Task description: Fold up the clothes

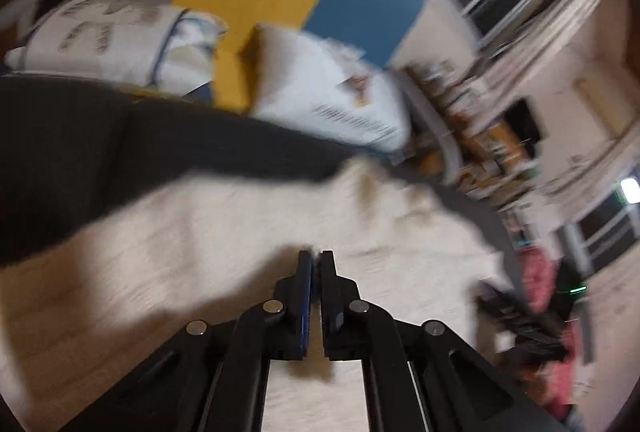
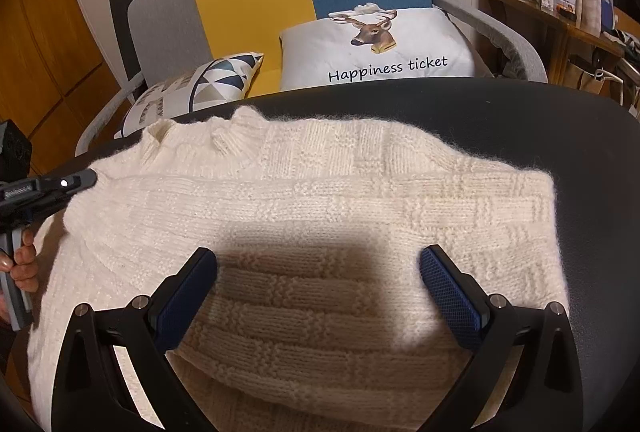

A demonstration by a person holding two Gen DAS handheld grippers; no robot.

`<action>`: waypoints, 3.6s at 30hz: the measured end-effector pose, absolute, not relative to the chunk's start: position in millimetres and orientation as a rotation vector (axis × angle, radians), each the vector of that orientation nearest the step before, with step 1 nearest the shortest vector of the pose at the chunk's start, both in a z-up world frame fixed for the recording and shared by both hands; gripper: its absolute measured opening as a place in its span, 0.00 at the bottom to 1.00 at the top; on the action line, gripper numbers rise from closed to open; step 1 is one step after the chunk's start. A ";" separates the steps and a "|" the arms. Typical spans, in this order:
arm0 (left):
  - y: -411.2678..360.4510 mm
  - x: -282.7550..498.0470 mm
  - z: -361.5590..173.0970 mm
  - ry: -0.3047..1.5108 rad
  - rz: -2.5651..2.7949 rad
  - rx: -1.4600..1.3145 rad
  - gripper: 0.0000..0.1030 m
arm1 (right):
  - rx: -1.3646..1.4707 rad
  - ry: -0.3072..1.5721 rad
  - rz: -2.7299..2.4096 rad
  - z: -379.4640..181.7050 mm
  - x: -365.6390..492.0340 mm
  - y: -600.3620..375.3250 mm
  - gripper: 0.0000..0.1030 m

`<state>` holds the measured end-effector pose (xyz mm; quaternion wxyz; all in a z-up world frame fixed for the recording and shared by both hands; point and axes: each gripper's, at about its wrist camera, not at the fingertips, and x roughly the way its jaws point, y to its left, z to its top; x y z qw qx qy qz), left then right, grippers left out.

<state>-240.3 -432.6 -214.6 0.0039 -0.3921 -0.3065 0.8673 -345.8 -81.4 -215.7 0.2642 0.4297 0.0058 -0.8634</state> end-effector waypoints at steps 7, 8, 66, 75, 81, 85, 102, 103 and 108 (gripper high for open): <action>-423.2 -227.9 -201.3 -0.972 2.806 -1.243 0.19 | 1.167 0.047 -2.344 -216.6 -345.5 -85.0 1.00; -422.9 -222.0 -195.6 -0.980 2.826 -1.207 0.19 | 1.168 0.051 -2.345 -216.7 -345.4 -85.5 1.00; -321.9 -251.6 -197.5 -0.625 2.892 -1.321 0.31 | 1.160 -1.073 -2.214 -218.8 -322.6 53.9 1.00; -329.1 -257.1 -190.4 -0.664 2.865 -1.303 0.32 | 1.046 -0.664 -2.348 -159.5 -278.0 30.6 1.00; -331.2 -267.1 -193.0 -0.619 2.864 -1.322 0.33 | 1.295 -0.202 -2.401 -185.6 -340.7 -39.3 1.00; -341.7 -272.4 -180.5 -0.660 2.811 -1.251 0.34 | 1.321 -0.027 -2.433 -197.5 -339.3 -49.4 1.00; -366.6 -425.8 -215.1 -0.952 2.093 -1.427 0.34 | 1.132 0.162 -2.227 -193.0 -369.6 -99.4 1.00; -365.5 -429.8 -216.6 -0.967 2.075 -1.427 0.34 | 1.142 0.130 -2.226 -196.4 -371.6 -95.0 1.00; -352.2 -444.4 -217.1 -0.974 2.024 -1.422 0.34 | 1.129 0.085 -2.218 -200.3 -373.4 -89.0 1.00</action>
